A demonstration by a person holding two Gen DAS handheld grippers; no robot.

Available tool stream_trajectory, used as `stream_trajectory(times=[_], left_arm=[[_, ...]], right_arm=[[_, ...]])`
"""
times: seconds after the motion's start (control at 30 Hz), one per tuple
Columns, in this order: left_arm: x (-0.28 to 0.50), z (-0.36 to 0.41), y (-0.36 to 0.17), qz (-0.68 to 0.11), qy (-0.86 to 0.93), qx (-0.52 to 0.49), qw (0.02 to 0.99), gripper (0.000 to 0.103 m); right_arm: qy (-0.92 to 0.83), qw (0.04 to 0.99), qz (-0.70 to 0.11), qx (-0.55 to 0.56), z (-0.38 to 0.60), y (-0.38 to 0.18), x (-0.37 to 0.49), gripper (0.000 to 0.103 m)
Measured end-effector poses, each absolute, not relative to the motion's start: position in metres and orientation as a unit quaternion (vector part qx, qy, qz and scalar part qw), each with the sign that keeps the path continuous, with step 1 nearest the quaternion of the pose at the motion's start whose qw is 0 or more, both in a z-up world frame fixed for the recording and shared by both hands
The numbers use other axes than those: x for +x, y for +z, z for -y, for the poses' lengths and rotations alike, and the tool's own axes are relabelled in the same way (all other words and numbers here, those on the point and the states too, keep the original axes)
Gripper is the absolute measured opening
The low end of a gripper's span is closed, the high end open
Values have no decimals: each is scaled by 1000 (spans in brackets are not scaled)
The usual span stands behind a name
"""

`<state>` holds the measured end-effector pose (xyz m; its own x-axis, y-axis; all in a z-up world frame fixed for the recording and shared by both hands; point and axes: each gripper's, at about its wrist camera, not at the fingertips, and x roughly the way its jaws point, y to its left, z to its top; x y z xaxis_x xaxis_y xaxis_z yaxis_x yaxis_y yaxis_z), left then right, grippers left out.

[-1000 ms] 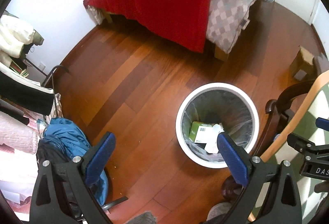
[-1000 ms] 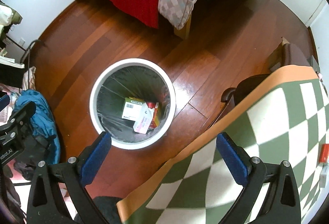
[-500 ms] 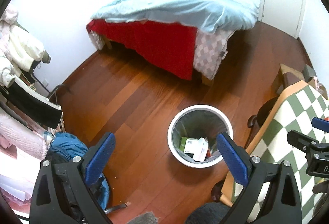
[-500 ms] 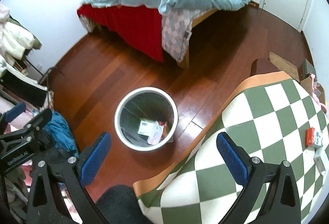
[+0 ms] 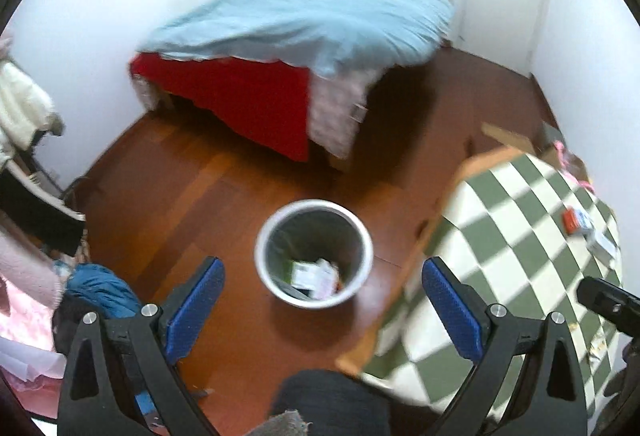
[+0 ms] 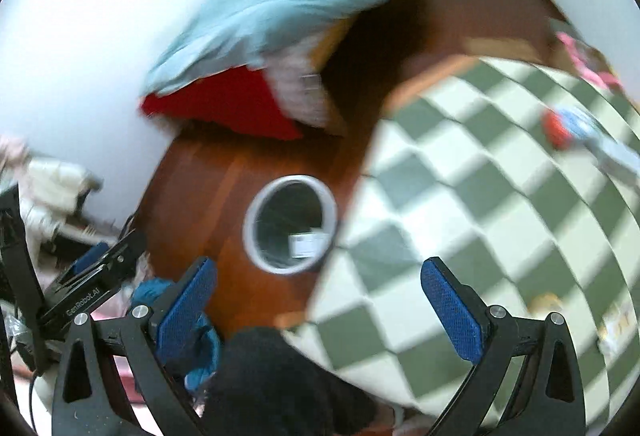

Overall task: Collect trash
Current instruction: 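Move both open tools back toward the table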

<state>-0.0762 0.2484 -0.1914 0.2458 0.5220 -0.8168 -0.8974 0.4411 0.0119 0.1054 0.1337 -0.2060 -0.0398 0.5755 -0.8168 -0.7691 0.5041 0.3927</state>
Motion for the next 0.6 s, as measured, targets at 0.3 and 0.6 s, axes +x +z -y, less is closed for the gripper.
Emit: stream_trajectory(times=[0.3,0.6], left_arm=[[50,-177,-274,-475,346,-247,770,101],[166,-72,-316,-531,163,-209,805,101]], right_arm=[[273,758,-592,-27,39,-279,229,103],[199,757,-622,1,122,-325,284,103]])
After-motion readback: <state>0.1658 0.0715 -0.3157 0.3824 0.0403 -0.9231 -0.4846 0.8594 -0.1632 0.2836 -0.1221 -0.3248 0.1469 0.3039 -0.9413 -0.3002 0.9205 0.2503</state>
